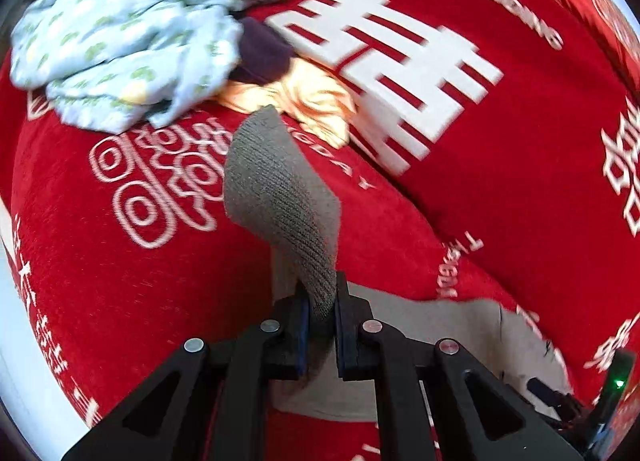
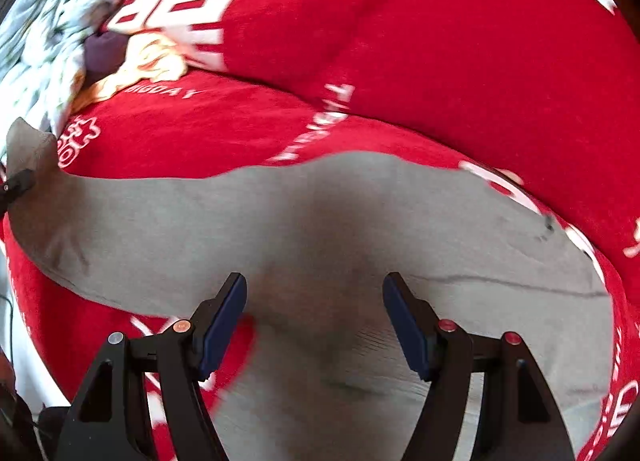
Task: Fold small clothes
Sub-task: 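Carry the held sleeve with the left tool across the sweater body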
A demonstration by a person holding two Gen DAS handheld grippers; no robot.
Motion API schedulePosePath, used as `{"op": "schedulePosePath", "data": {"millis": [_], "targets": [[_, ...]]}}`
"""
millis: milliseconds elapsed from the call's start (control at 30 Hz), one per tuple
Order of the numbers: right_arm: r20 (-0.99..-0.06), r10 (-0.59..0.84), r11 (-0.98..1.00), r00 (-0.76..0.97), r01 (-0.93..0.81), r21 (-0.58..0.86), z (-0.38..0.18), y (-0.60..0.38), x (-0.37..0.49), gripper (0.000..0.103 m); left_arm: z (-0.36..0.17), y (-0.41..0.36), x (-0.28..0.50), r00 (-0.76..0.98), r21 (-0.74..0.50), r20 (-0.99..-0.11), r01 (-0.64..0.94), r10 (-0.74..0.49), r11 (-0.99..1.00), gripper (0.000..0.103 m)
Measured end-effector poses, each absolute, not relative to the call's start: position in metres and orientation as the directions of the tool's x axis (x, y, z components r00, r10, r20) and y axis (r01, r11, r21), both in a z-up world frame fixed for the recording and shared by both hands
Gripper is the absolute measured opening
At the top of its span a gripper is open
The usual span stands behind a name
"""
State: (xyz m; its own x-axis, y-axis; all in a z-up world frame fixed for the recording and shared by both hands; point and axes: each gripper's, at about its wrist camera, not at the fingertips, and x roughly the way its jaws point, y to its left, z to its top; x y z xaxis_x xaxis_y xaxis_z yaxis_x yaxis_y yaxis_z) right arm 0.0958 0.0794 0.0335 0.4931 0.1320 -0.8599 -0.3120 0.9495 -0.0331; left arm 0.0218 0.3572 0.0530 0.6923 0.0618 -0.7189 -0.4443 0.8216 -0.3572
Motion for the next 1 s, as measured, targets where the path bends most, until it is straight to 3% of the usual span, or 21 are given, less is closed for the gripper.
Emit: {"op": "schedulePosePath", "data": {"millis": [167, 1000], "targets": [[-0.861, 0.125, 0.962, 0.492, -0.273, -0.017, 0.040, 0.041, 0.087, 0.074, 0.070, 0.307, 0.035, 0.679, -0.259, -0.728, -0.394, 0.089, 0.882, 0.011], [-0.847, 0.138, 0.983, 0.513, -0.174, 0.055, 0.043, -0.081, 0.066, 0.074, 0.085, 0.128, 0.065, 0.632, -0.078, -0.771, -0.216, 0.079, 0.973, 0.011]]}}
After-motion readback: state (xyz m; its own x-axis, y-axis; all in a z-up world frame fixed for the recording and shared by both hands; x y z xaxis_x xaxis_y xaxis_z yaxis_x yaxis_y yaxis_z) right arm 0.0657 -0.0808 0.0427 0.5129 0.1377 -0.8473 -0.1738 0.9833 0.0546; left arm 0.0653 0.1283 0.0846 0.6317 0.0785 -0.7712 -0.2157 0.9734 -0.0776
